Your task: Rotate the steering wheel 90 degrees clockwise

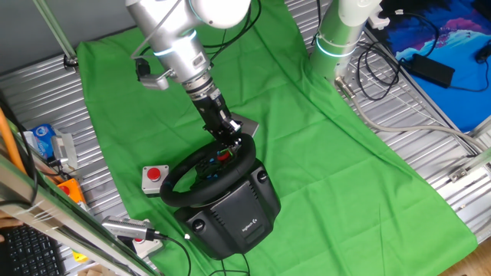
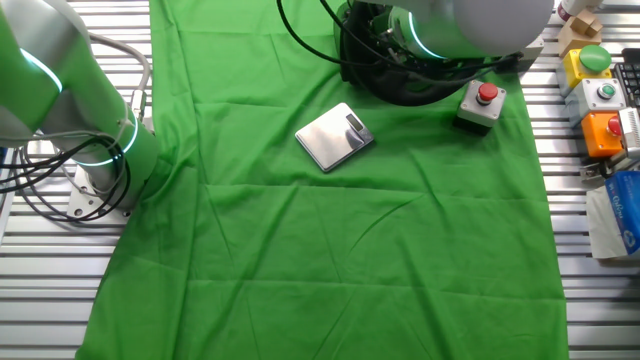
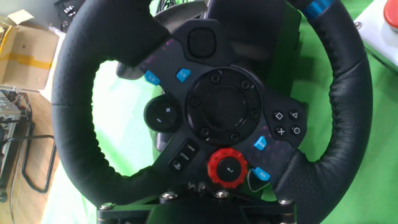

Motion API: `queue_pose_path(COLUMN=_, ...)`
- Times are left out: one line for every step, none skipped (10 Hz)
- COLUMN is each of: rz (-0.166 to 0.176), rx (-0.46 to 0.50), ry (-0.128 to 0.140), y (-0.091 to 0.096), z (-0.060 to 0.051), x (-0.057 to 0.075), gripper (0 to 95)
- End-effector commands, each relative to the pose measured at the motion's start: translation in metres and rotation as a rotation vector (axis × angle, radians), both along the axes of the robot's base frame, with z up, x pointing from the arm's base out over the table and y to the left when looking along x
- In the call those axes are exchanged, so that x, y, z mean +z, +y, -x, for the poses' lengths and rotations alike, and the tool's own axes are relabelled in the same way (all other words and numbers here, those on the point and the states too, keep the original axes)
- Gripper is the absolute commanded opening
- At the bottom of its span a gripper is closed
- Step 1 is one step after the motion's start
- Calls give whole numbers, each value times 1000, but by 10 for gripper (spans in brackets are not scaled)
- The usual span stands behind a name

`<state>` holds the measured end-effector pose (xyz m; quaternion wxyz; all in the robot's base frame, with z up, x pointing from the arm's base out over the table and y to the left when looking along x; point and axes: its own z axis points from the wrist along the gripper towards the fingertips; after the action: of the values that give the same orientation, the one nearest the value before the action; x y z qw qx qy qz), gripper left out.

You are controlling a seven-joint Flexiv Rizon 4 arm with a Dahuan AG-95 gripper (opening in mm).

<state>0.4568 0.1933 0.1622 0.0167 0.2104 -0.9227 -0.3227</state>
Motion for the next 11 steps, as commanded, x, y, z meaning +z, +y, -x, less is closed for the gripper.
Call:
queue_pose_path(rz=1, rx=-2, ry=6, y=0, z=0, x=0, gripper=0)
queue_pose_path(rz=2, rx=-4, ry=10, y=0, z=0, x=0, gripper=0)
queue_pose_path(rz=2, rx=-4, ry=11, y=0, z=0, x=0, gripper=0)
queue_pose_path(rz=3, rx=-4, ry=12, y=0, z=0, x=0, gripper=0)
queue_pose_path(rz=2, rx=1, ry=13, y=0, z=0, x=0, gripper=0)
queue_pose_path(rz=-2, rx=-1, ry=14, y=0, z=0, x=0, gripper=0)
queue_pose_path(rz=-5, rx=-5, ry=18, y=0, z=0, x=0, gripper=0)
queue_pose_path(rz=-10, rx=-21, ry=30, y=1, z=1, x=0, gripper=0)
queue_pose_path(rz=-22, rx=-45, ry=49, y=2, z=1, x=0, gripper=0)
queue_pose_path(rz=-40, rx=-67, ry=64, y=4, z=1, x=3, gripper=0)
queue_pose_path(rz=-39, rx=-78, ry=71, y=7, z=0, x=4, gripper=0)
